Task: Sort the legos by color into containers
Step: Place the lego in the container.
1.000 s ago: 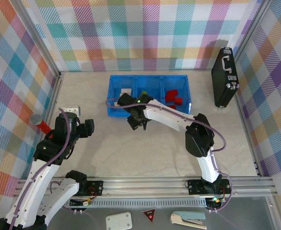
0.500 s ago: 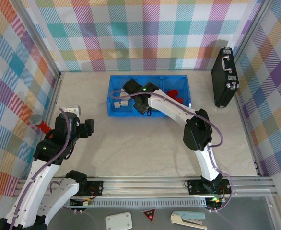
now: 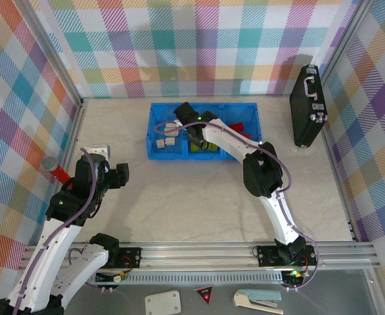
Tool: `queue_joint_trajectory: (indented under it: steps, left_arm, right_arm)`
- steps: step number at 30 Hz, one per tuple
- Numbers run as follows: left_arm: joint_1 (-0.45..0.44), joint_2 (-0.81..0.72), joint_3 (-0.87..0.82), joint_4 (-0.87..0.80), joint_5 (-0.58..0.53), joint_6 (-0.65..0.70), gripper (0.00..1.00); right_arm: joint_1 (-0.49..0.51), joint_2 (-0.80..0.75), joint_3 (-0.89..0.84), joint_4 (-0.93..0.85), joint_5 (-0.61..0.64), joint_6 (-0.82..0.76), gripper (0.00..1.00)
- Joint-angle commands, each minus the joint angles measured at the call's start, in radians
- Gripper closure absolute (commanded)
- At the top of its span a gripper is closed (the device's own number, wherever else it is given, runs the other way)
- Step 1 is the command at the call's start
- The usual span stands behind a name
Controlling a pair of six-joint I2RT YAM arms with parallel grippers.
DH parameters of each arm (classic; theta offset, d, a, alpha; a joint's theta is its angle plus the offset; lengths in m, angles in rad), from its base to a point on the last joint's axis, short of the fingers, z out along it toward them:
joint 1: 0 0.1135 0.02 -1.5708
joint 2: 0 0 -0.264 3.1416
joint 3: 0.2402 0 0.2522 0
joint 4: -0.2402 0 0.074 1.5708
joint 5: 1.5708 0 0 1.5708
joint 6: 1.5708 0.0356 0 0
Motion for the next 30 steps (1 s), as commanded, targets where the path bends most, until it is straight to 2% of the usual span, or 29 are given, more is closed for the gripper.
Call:
queue_joint_trajectory:
  steps: [1,10,17,23,30]
  left_arm:
    - [0.011,-0.007,-0.012,0.022,-0.019,-0.004,0.17]
    - [0.011,-0.01,-0.012,0.022,-0.029,-0.004,0.17]
    - [0.011,-0.008,-0.013,0.022,-0.028,-0.004,0.16]
    - [0.011,-0.006,-0.014,0.023,-0.026,-0.004,0.16]
    - [0.011,0.004,-0.014,0.022,-0.023,-0.004,0.16]
  right_arm:
    - [-0.022,0.044,0.042,0.091,-0.019,-0.073,0.36]
    - [-0.073,0.121,0.112,0.149,-0.027,-0.095,0.33]
    - [-0.087,0.137,0.121,0.143,-0.029,-0.084,0.23]
    - [-0.087,0.093,0.118,0.123,-0.034,-0.045,0.18]
    - [-0.087,-0.015,0.057,0.108,-0.063,0.02,0.17]
